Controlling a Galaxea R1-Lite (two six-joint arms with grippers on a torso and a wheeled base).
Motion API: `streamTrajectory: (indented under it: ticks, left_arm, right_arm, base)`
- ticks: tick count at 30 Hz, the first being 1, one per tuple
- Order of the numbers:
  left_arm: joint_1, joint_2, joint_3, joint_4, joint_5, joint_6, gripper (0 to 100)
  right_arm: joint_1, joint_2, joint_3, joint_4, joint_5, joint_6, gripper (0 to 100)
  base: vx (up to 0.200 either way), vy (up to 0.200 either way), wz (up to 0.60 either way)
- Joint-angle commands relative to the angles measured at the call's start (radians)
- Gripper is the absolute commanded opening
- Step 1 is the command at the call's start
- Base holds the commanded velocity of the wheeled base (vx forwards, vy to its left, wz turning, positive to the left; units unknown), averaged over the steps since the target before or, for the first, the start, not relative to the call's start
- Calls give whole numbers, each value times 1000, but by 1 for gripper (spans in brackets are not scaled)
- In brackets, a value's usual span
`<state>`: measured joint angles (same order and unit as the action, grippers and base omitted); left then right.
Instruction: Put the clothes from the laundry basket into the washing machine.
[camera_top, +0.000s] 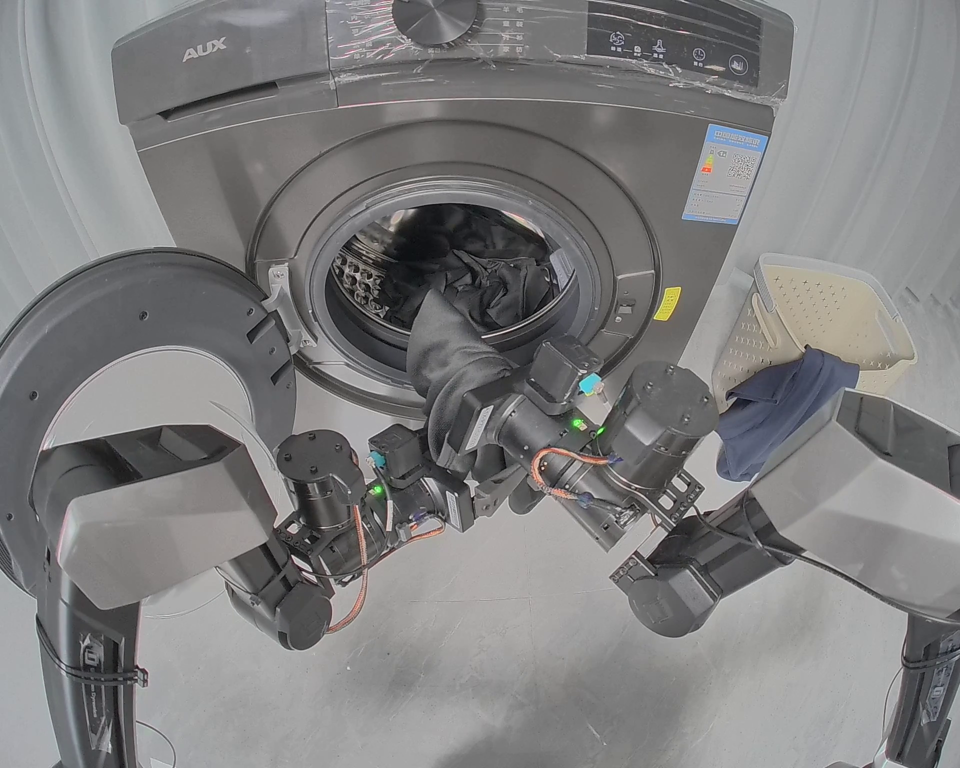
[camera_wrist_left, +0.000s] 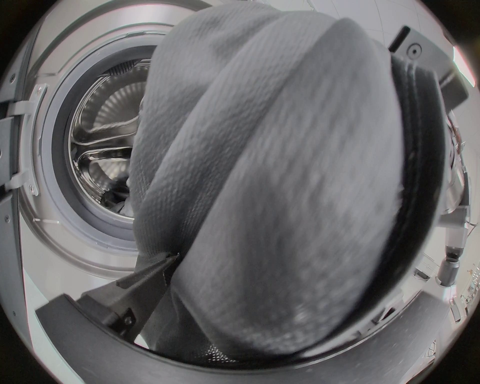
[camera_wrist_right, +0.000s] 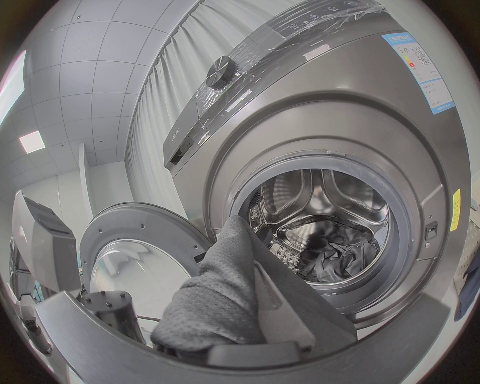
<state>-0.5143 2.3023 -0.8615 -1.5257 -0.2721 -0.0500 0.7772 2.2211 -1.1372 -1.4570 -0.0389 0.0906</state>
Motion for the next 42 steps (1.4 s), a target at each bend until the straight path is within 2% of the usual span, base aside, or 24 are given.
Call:
streamTrajectory:
  ticks: [1,6,7,14,20,23,28,34,39,40,42]
  left_arm:
    - [0,45,-36,-2,22,-1,100]
    - [2,63,-102,-2,85,-1,100]
    - [2,66,-111,-2,94,-2,0]
    - [23,58,-142,-16,128,-34,0]
    - [51,-34,-51,-19,136,-39,0]
    - [49,-87,-10,-19,136,-62,0]
    - [40,-170,16,-17,139,-102,0]
    - [25,-222,24,-16,160,-108,0]
    - [14,-225,53,-17,166,-114,0]
    - [14,-230,55,-17,166,-120,0]
    - [14,-256,65,-17,169,-136,0]
  right_arm:
    - [10,-4,2,0,-7,4,0]
    - [10,-4,4,-2,-16,11,0]
    - [8,-4,7,-3,-16,12,0]
    - [-21,-9,19,-3,-25,23,0]
    - [-125,-26,28,-2,-29,26,0]
    - [-154,-26,53,-2,-29,26,0]
    - [-150,-12,93,-5,-29,27,0]
    - [-138,22,125,-13,-27,27,0]
    - [-121,14,123,-23,-19,54,0]
    - [-116,8,131,-25,-15,54,100]
    - [-108,-24,182,-22,-2,50,100]
  base:
    - [0,0,0]
    - [0,0,0]
    - [0,0,0]
    - [0,0,0]
    - [0,0,0]
    - [0,0,0]
    - [0,0,0]
    - [0,0,0]
    - [0,0,0]
    - [0,0,0]
    - [0,0,0]
